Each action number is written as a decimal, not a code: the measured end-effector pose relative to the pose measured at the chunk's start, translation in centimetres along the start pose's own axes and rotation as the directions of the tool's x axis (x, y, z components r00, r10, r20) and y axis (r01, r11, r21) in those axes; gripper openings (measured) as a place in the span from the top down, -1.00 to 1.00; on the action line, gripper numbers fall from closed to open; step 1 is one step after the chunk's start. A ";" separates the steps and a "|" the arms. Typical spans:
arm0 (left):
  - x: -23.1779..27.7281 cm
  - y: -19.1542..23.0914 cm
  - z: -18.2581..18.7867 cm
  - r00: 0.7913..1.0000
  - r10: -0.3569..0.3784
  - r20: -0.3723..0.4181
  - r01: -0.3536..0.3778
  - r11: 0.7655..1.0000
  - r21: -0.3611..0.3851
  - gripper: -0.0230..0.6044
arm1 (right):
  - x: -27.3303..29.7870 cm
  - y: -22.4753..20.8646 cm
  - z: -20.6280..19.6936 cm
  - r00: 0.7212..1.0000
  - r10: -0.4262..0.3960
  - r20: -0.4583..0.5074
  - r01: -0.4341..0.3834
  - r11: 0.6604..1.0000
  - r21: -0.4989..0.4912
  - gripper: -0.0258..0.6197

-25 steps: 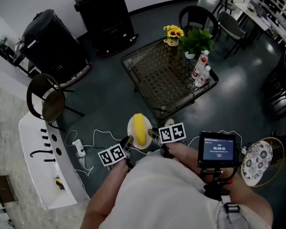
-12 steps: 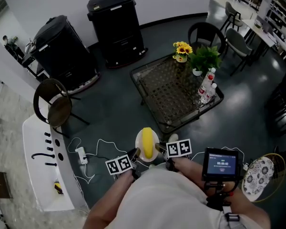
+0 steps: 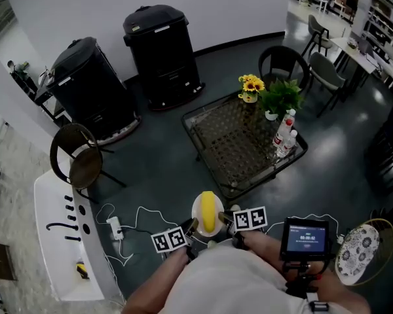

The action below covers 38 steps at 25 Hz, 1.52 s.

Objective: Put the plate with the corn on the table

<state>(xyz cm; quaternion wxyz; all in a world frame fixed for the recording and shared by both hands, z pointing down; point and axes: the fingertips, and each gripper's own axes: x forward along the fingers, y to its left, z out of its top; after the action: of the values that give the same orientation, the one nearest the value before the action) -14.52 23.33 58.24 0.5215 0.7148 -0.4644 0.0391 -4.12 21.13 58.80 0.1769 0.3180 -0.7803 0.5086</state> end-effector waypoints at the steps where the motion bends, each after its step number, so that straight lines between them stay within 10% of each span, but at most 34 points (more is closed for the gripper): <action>1: 0.1 0.0 0.0 1.000 0.000 -0.003 0.000 1.000 -0.001 0.79 | -0.1 -0.1 0.0 1.000 -0.002 0.001 0.002 1.000 0.002 0.74; 38: 12.7 -2.2 9.6 0.993 0.119 0.020 -0.118 0.992 -0.045 0.79 | 2.2 -7.8 14.8 0.991 0.118 -0.067 -0.119 0.993 -0.007 0.74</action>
<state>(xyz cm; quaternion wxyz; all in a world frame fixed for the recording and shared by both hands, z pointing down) -9.94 8.02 59.21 0.5284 0.6748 -0.5126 0.0520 0.22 4.87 59.23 0.1740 0.2530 -0.7944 0.5241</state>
